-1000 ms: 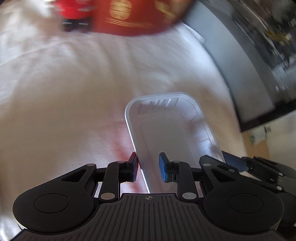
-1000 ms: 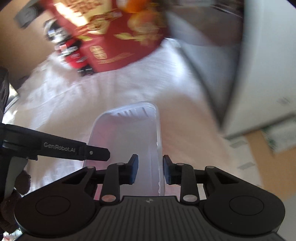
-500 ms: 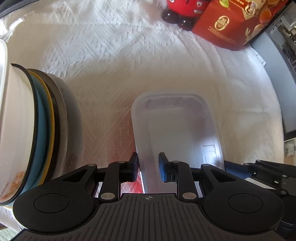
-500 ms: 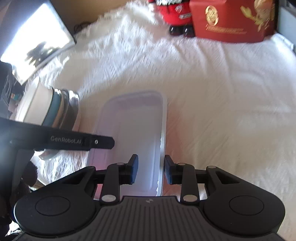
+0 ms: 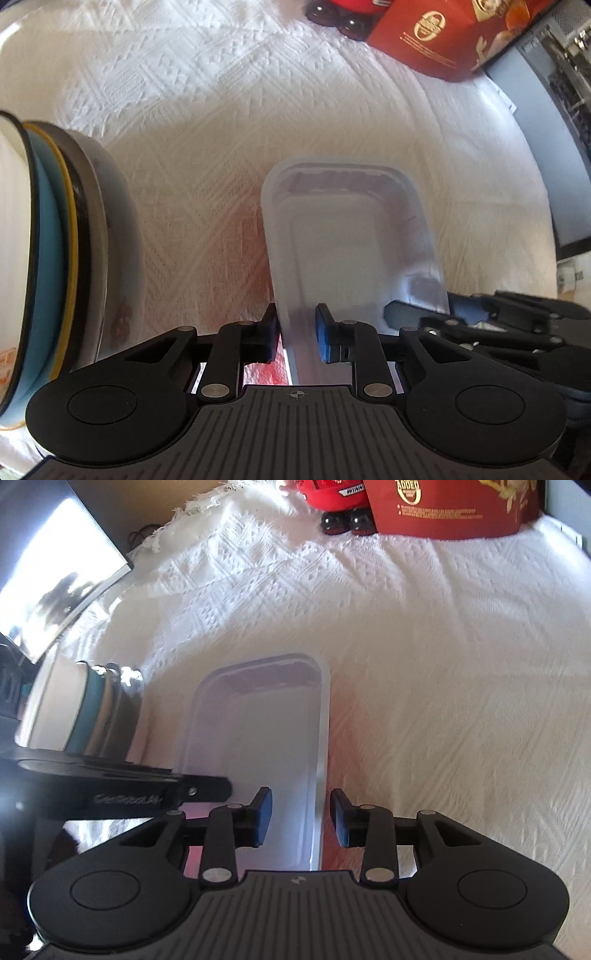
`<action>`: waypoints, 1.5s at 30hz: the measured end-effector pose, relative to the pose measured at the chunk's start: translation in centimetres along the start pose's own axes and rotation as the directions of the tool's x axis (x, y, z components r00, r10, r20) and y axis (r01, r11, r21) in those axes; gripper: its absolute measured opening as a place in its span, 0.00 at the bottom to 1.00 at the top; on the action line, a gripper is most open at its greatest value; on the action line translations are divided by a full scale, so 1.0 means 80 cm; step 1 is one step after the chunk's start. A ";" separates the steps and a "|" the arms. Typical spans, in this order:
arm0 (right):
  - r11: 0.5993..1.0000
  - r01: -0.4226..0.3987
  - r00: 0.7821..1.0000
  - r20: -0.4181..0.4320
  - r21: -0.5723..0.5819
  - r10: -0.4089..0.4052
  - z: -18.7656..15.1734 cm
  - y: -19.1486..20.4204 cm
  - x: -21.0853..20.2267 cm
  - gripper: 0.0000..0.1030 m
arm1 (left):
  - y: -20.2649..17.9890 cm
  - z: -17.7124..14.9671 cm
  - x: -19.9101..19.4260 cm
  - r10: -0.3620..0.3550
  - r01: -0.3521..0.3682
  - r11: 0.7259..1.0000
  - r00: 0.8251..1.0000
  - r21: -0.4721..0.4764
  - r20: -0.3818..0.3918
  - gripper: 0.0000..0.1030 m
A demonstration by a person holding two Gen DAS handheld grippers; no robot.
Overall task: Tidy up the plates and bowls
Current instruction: 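Lift the white tray with both tools and carry it toward the dish stack, then lower the white tray onto the stacked bowls with both tools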
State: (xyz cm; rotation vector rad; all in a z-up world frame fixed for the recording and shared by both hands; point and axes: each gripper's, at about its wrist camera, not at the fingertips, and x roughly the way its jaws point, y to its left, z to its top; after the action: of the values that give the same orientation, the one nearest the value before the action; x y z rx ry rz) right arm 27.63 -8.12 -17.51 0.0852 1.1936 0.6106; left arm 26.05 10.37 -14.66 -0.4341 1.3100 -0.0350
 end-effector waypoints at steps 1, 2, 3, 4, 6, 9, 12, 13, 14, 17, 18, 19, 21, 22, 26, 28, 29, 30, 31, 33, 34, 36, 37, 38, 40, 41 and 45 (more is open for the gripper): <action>1.000 0.001 1.000 -0.003 -0.003 -0.001 0.002 0.001 0.003 0.34 | 0.001 -0.001 -0.001 -0.004 0.004 1.000 1.000 -0.013 0.003 0.22; 1.000 0.000 1.000 -0.010 -0.005 0.000 0.003 0.002 0.006 0.35 | 0.003 -0.002 -0.002 -0.008 0.008 1.000 1.000 -0.024 0.006 0.22; 1.000 0.006 1.000 -0.014 -0.011 -0.006 0.004 0.003 0.008 0.35 | 0.004 -0.003 -0.004 -0.010 0.010 0.999 1.000 -0.032 0.006 0.22; 1.000 0.007 1.000 -0.022 -0.016 -0.007 0.004 0.003 0.010 0.35 | 0.005 -0.002 -0.004 -0.013 0.013 0.999 1.000 -0.043 0.005 0.22; 1.000 0.004 1.000 -0.028 -0.020 -0.005 0.004 0.003 0.011 0.35 | 0.009 -0.001 -0.004 -0.018 0.018 0.997 1.000 -0.076 0.002 0.22; 1.000 -0.006 0.999 -0.038 -0.024 0.005 0.005 0.000 0.010 0.34 | 0.009 0.003 -0.004 -0.007 0.007 0.994 1.000 -0.105 -0.002 0.22; 0.999 -0.017 0.999 -0.052 -0.036 0.015 0.004 -0.001 0.010 0.34 | 0.008 0.002 -0.005 0.009 -0.004 0.992 0.999 -0.122 0.043 0.22; 0.999 -0.021 0.998 -0.057 -0.044 0.018 0.004 -0.001 0.009 0.34 | 0.007 0.001 -0.004 0.015 -0.008 0.992 0.998 -0.129 0.060 0.22; 0.998 -0.026 0.998 -0.061 -0.055 0.023 0.003 -0.001 0.009 0.34 | 0.005 0.001 -0.004 0.025 -0.016 0.991 0.997 -0.132 0.068 0.22; 0.995 -0.046 0.997 -0.065 -0.089 0.040 0.002 -0.003 0.009 0.34 | -0.007 0.003 -0.002 0.057 -0.049 0.992 0.996 -0.115 0.071 0.24; 0.994 -0.056 0.996 -0.068 -0.093 0.050 0.003 -0.004 0.009 0.35 | -0.011 0.002 -0.002 0.064 -0.057 0.993 0.995 -0.105 0.072 0.26; 0.993 -0.067 0.996 -0.071 -0.094 0.060 0.004 -0.007 0.009 0.35 | -0.014 0.003 -0.001 0.069 -0.062 0.994 0.995 -0.094 0.072 0.27; 0.993 -0.092 0.993 -0.077 -0.076 0.086 0.007 -0.014 0.009 0.35 | -0.020 0.001 0.000 0.086 -0.081 0.994 0.993 -0.074 0.076 0.27; 0.993 -0.100 0.993 -0.076 -0.059 0.095 0.009 -0.017 0.010 0.35 | -0.021 0.001 0.001 0.092 -0.086 0.994 0.993 -0.072 0.079 0.27; 0.994 -0.104 0.993 -0.063 -0.028 0.102 0.010 -0.021 0.010 0.35 | -0.026 0.006 0.004 0.094 -0.088 0.992 0.993 -0.089 0.071 0.27; 0.996 -0.079 0.995 -0.059 -0.037 0.077 0.007 -0.015 0.008 0.35 | -0.027 0.007 -0.003 0.076 -0.070 0.995 0.994 -0.075 0.079 0.27; 0.997 -0.064 0.997 -0.055 -0.037 0.062 0.006 -0.012 0.006 0.35 | -0.030 0.008 -0.013 0.065 -0.059 0.997 0.993 -0.057 0.100 0.27; 0.998 -0.052 0.998 -0.041 -0.036 0.050 0.004 -0.009 0.000 0.35 | -0.032 0.007 -0.025 0.055 -0.050 0.998 0.991 -0.037 0.121 0.27; 0.998 -0.045 0.999 -0.023 -0.033 0.045 0.004 -0.005 -0.008 0.35 | -0.036 0.008 -0.040 0.052 -0.051 0.999 0.988 -0.015 0.146 0.27; 0.999 -0.046 0.999 0.022 -0.018 0.046 0.007 0.002 -0.030 0.35 | -0.042 0.011 -0.078 0.052 -0.057 0.998 0.979 0.017 0.195 0.27; 0.999 -0.052 0.997 0.051 -0.012 0.053 0.011 0.008 -0.044 0.35 | -0.042 0.014 -0.100 0.044 -0.052 0.998 0.973 0.027 0.225 0.27; 0.998 -0.058 0.990 0.128 -0.017 0.060 0.020 0.029 -0.079 0.35 | -0.032 0.021 -0.153 0.013 -0.026 0.999 0.951 0.038 0.308 0.27; 0.998 -0.060 0.984 0.168 -0.034 0.065 0.026 0.044 -0.096 0.35 | -0.025 0.024 -0.181 0.000 -0.015 0.999 0.938 0.043 0.348 0.27; 0.996 -0.063 0.975 0.211 -0.060 0.075 0.032 0.061 -0.114 0.35 | -0.015 0.027 -0.211 -0.009 -0.010 0.999 0.925 0.049 0.380 0.27; 0.990 -0.080 0.951 0.289 -0.121 0.112 0.044 0.101 -0.149 0.35 | 0.006 0.030 -0.260 -0.016 -0.016 0.997 0.907 0.074 0.421 0.27; 0.986 -0.087 0.940 0.317 -0.145 0.130 0.050 0.122 -0.163 0.35 | 0.017 0.030 -0.281 -0.014 -0.027 0.996 0.898 0.088 0.439 0.28; 0.968 -0.129 0.897 0.391 -0.213 0.206 0.071 0.203 -0.193 0.35 | 0.074 0.029 -0.336 -0.011 -0.037 0.995 0.890 0.095 0.456 0.28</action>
State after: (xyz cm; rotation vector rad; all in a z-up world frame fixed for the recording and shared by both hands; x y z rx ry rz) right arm 22.67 -0.58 3.78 0.1557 0.7206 0.8074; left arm 19.72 23.66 8.74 -0.3211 0.8405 0.0122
